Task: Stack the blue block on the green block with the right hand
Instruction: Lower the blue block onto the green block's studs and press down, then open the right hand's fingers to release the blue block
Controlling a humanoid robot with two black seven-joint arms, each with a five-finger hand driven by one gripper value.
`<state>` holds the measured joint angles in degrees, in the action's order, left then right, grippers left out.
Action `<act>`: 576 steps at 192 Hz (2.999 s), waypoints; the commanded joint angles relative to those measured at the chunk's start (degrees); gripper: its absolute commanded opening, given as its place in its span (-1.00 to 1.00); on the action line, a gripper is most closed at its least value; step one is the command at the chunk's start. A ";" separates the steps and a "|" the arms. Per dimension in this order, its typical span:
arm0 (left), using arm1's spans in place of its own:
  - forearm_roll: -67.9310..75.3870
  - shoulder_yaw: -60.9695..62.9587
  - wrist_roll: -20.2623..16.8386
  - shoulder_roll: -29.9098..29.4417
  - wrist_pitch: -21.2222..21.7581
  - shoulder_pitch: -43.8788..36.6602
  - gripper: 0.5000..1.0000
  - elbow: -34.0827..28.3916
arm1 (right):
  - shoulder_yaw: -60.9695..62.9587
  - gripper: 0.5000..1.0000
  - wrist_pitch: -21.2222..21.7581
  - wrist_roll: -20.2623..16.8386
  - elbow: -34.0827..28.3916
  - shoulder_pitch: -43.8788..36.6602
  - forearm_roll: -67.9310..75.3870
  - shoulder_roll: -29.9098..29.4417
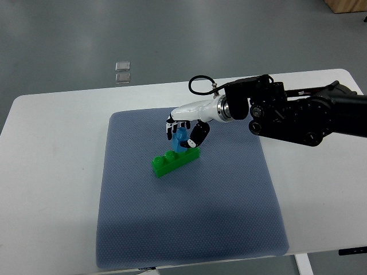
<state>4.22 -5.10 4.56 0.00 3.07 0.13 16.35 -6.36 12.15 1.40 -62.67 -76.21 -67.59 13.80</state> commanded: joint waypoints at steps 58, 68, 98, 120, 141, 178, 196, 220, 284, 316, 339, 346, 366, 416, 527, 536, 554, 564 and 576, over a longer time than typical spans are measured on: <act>0.00 0.00 0.01 0.00 0.00 -0.04 1.00 0.00 | -0.05 -0.51 -0.64 0.27 0.00 1.86 0.00 -0.09; 0.00 0.00 0.01 0.00 0.00 -0.04 1.00 0.00 | -0.05 -0.51 -0.64 0.36 0.00 1.86 0.00 -0.18; 0.00 0.00 0.01 0.00 0.00 -0.04 1.00 0.00 | -0.05 -0.51 -1.51 0.45 0.00 2.38 0.00 -0.18; 0.00 0.00 0.01 0.00 0.00 -0.04 1.00 0.00 | -0.05 -0.51 -1.69 0.54 0.00 2.65 0.00 -0.18; 0.00 0.00 0.01 0.00 0.00 -0.04 1.00 0.00 | -0.05 -0.50 -2.39 0.62 0.00 3.00 0.00 -0.27; 0.00 0.00 0.01 0.00 0.00 -0.13 1.00 -0.09 | 0.04 -0.50 -3.36 1.15 0.00 3.61 0.00 -0.27; 0.00 0.00 0.01 0.00 0.00 -0.13 1.00 -0.09 | -0.05 -0.50 -4.06 1.59 0.00 4.05 0.00 -0.27; 0.00 0.00 0.01 0.00 0.00 -0.13 1.00 -0.09 | -0.05 -0.49 -5.12 2.03 0.00 4.76 -0.09 -0.35; 0.00 0.00 0.01 0.00 0.00 -0.22 1.00 0.00 | 0.04 -0.49 -8.55 3.61 0.09 6.95 -0.53 -0.18; 0.00 0.00 0.01 0.00 0.00 -0.22 1.00 0.00 | 0.12 -0.49 -10.39 4.05 0.18 7.92 -0.62 -0.18; 0.00 0.00 0.01 0.00 0.00 -0.22 1.00 0.00 | 0.21 -0.49 -11.27 4.14 0.53 8.53 -0.62 -0.18; 0.00 0.00 0.01 0.00 0.00 -0.22 1.00 0.00 | 0.39 -0.48 -11.45 4.14 0.53 8.80 -0.62 -0.18; 0.00 0.00 0.01 0.00 0.00 -0.22 1.00 0.00 | 0.48 -0.48 -12.77 4.40 0.53 9.41 -0.62 -0.09; 0.00 0.00 0.01 0.00 0.00 -0.22 1.00 0.00 | 0.83 -0.48 -15.14 4.93 0.79 11.70 -0.62 0.00; 0.00 0.00 0.01 0.00 0.00 -0.22 1.00 0.00 | 5.48 0.44 -16.63 6.25 0.97 14.42 0.44 -0.09; 0.00 0.00 0.01 0.00 0.00 -0.22 1.00 0.00 | 5.48 0.44 -16.63 6.25 0.97 14.42 0.44 -0.09; 0.00 0.00 0.01 0.00 0.00 -0.22 1.00 0.00 | 5.75 0.59 -16.63 6.25 0.97 14.42 0.53 -0.09; 0.00 0.00 0.01 0.00 0.00 -0.22 1.00 0.00 | 5.75 0.60 -16.54 6.25 0.97 14.42 0.61 0.00; 0.00 0.00 0.01 0.00 0.00 -0.22 1.00 0.00 | 5.75 0.60 -16.54 6.25 0.97 14.42 0.61 0.00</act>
<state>4.22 -5.10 4.57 0.00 3.07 -0.09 16.35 -0.64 -4.46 7.64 -61.69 -61.79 -67.01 13.76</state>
